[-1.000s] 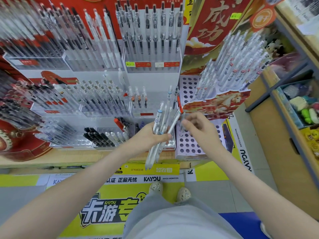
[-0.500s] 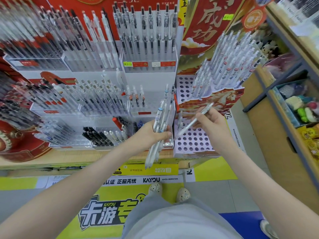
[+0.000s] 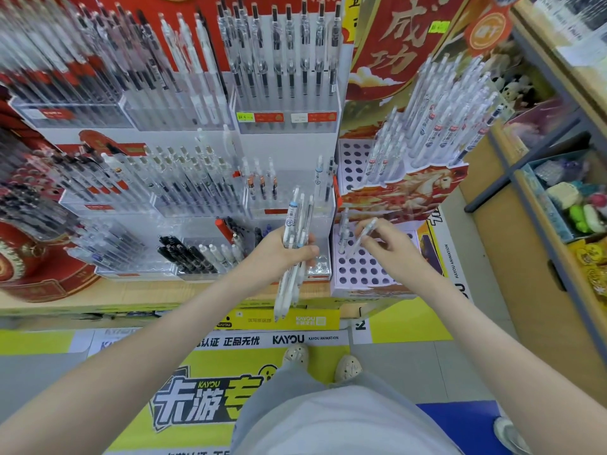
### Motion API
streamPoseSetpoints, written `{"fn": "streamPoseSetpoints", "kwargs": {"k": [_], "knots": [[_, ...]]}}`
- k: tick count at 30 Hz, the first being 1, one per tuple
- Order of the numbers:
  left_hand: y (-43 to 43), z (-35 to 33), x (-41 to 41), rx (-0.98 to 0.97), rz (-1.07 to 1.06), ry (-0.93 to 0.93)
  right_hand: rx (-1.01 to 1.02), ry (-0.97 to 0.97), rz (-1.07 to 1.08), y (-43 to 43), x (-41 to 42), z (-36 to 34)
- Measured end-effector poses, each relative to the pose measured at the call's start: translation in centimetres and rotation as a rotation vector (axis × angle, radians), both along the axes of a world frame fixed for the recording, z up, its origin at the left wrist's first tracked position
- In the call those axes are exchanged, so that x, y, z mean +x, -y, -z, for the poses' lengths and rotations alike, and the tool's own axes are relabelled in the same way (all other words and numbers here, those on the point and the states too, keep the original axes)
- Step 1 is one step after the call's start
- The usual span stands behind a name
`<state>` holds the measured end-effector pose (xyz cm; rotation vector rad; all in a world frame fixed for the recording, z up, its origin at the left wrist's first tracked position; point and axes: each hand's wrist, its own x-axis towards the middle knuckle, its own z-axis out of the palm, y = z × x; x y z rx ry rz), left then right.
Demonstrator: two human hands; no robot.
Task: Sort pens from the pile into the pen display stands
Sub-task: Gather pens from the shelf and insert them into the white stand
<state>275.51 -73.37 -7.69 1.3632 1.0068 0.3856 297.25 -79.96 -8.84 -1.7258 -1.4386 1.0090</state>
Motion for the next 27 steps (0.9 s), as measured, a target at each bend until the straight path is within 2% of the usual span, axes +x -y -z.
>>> {"fn": "streamPoseSetpoints", "kwargs": {"k": [7, 16, 24, 27], "knots": [[-0.1, 0.1, 0.1, -0.010, -0.040, 0.020, 0.025, 0.065, -0.114, -0.4, 0.0, 0.2], [0.2, 0.2, 0.3, -0.028, -0.071, 0.058, 0.049, 0.158, -0.048, -0.4, -0.2, 0.0], [0.3, 0.0, 0.6, -0.032, -0.072, 0.097, -0.088, 0.286, -0.102, -0.6, -0.6, 1.8], [0.4, -0.2, 0.7, -0.058, -0.078, 0.105, -0.118, 0.399, -0.137, -0.5, -1.3, 3.4]]}}
